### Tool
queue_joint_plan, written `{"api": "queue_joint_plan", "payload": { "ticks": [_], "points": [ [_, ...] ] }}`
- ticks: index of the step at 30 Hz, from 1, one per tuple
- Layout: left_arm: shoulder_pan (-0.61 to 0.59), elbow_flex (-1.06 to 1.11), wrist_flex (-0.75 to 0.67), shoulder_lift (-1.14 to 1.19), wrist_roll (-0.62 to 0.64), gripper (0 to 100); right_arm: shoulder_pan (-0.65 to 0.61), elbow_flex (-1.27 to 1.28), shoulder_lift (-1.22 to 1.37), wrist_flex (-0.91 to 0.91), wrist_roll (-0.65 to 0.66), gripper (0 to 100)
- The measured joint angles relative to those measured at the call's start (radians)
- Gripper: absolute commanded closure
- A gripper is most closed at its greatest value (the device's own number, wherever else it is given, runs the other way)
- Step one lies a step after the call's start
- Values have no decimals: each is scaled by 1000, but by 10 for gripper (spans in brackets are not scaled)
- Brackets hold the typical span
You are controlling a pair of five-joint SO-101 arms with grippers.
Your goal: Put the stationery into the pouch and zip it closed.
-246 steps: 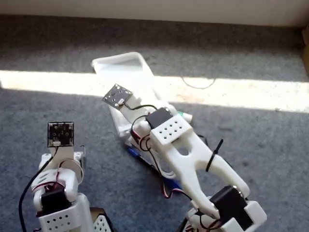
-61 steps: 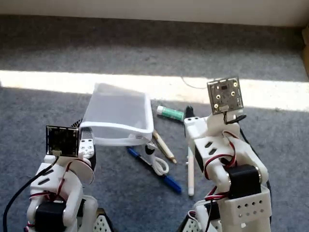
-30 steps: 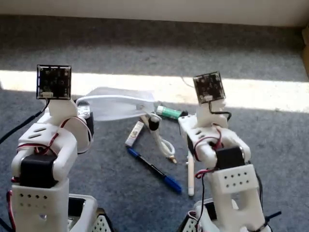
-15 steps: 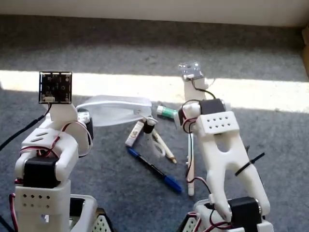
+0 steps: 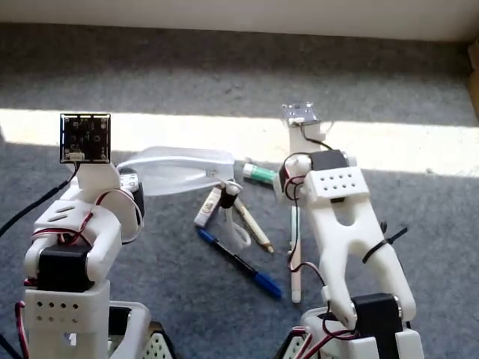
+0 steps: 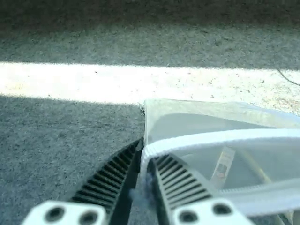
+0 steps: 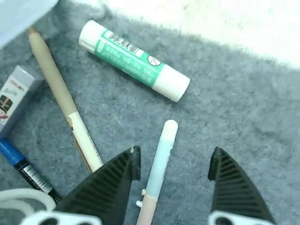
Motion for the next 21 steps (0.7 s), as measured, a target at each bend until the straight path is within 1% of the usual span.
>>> {"api": "queue_joint_plan", "payload": {
  "ticks": [5,14,21],
  "points": [
    [0,0,0,0,0,989,2,12,32,-69,-15,779],
    [0,0,0,0,0,989,3,12,226,-101,-15,779],
    [0,31,-23,-3,0,989,3,-18,315,-109,-15,779]
  ]
}}
